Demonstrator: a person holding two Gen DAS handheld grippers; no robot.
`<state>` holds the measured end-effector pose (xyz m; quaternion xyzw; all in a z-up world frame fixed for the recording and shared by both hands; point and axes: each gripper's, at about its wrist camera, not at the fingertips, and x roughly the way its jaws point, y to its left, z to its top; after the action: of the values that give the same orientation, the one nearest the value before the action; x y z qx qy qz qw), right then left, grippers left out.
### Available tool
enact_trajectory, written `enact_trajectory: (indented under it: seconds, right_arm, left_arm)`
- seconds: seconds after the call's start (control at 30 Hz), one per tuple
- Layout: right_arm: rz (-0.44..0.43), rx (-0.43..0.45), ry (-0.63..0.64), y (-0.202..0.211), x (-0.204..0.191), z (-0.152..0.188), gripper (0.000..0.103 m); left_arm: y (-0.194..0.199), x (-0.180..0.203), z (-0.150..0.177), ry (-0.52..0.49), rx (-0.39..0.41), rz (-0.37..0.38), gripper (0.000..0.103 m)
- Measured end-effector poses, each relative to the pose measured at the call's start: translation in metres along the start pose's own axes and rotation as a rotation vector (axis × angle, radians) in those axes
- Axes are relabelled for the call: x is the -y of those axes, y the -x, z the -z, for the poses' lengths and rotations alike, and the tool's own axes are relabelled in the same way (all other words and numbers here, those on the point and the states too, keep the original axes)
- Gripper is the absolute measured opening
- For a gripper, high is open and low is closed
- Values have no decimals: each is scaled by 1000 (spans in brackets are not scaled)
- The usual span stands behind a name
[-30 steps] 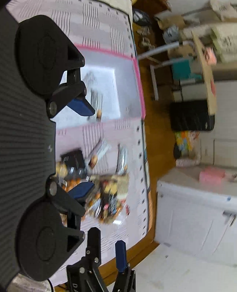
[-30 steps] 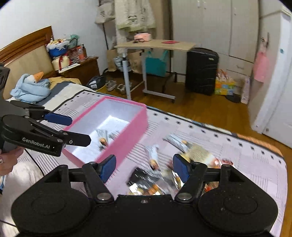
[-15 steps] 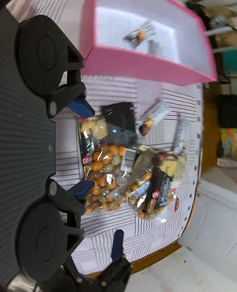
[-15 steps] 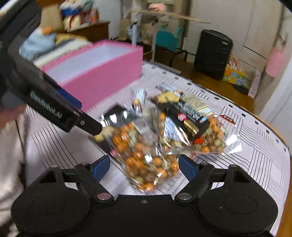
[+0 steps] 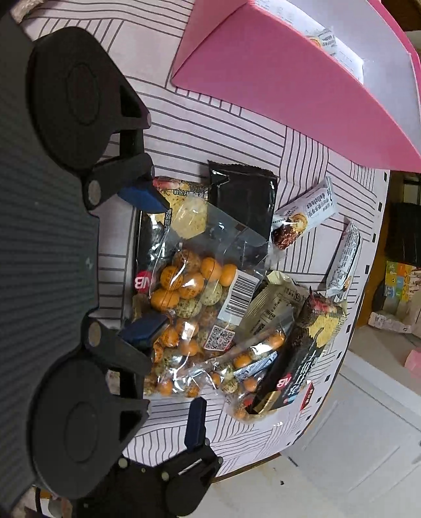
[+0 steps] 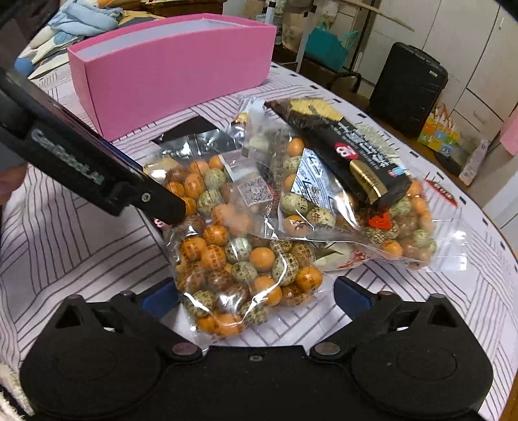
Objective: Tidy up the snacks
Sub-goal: 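Move the right gripper to the clear bag of coated nuts and grasp it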
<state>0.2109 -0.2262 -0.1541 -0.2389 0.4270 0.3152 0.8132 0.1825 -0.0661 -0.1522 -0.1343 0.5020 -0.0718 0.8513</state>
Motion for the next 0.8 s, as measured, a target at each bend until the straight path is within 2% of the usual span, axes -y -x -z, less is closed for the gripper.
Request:
enact_trajectory:
  seconds: [0.07,0.23,0.33,0.5,0.67,0.8]
  right_arm:
    - [-10,17,11,0,2,0,103]
    - [-52,29,-9,-1,10,1,103]
    - [-38,25,8,-1,6,1,103]
    - [-19,37,-14,3,2,1,103]
    - [0,42,-13,4,-5,-1,102]
    - [-8,19,-32,7,-12,-1,102]
  left_arm:
    - [1,2,0,-7,8,16,61]
    - [1,4,4,2,22,23,61]
    - [1,2,5,24,29,23,59]
    - [3,0,7,54,31,48,40]
    - [3,-8,9,94,21,105,28]
    - [7,-12,10,101,-20,121,27]
